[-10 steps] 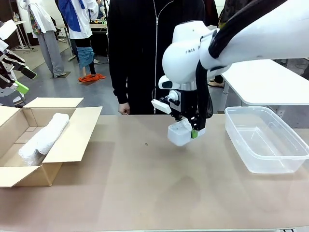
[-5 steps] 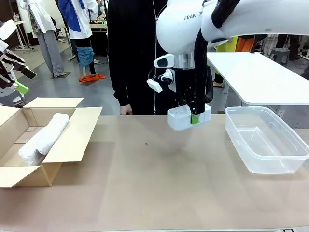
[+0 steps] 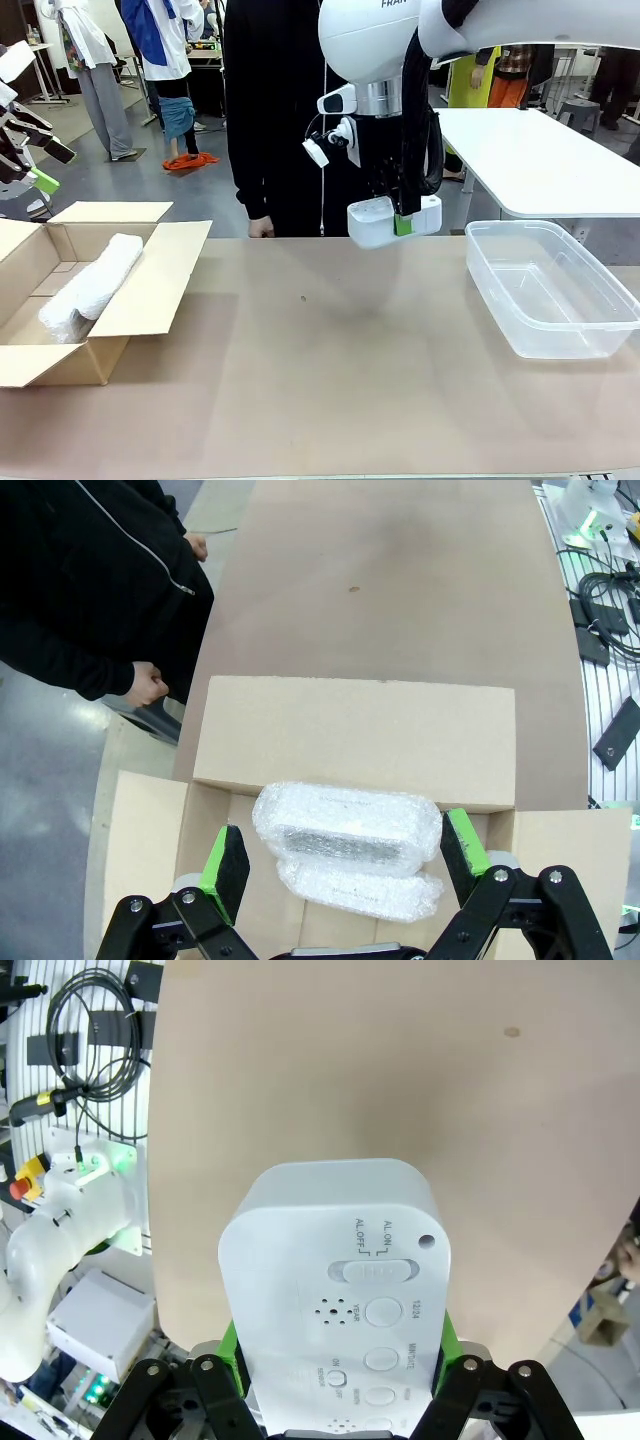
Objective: Separate and place wrapped and unwrapped clocks.
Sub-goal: Pick up the Digital clock indicated by the person, then if the picked Digital clock is wrapped, place it in the Package Box ; if not, place it in the Organizing box.
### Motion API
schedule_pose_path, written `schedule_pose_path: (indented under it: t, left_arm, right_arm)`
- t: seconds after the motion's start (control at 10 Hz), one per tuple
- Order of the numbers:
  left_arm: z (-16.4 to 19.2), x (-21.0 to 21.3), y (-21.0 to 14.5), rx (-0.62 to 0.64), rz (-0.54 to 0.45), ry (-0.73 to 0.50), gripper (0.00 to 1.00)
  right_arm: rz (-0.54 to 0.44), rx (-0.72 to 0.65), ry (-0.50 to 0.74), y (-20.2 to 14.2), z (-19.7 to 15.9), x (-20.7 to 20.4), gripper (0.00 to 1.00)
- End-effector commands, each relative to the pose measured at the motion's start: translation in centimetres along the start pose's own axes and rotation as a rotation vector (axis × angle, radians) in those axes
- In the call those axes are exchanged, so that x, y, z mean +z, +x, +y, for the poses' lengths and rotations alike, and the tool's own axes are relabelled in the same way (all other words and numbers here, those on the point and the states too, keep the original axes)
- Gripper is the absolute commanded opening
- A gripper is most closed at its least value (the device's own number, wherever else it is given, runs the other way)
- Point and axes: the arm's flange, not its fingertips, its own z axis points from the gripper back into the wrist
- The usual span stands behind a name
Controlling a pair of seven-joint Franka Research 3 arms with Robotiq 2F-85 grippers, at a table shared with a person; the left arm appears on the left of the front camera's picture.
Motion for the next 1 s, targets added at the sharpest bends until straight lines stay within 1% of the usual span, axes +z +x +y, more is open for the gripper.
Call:
schedule_pose_path:
  t: [0.0, 0.1, 0.2, 0.3, 0.9]
  left_arm:
    - [0.0, 0.2, -0.1, -0.008, -0.001, -0.003, 1.00]
    - [0.0, 0.2, -0.1, -0.008, -0.001, -0.003, 1.00]
    - [0.0, 0.2, -0.1, -0.008, -0.001, -0.003, 1.00]
    - [0.0, 0.2, -0.1, -0.008, -0.001, -0.003, 1.00]
    - [0.0, 0.2, -0.1, -0.008, -0.001, -0.003, 1.00]
  right_arm:
    - [0.027, -0.014, 0.013, 0.5, -1.0, 0.4, 0.20]
    - [0.027, -0.015, 0.019, 0.6, -1.4, 0.3, 0.40]
    - [0.025, -0.016, 0.025, 0.8, -1.9, 0.2, 0.01]
    - [0.004, 0.004, 0.004, 0.2, -0.7, -0.3, 0.01]
    - [0.004, 0.004, 0.004, 0.2, -0.7, -0.3, 0.01]
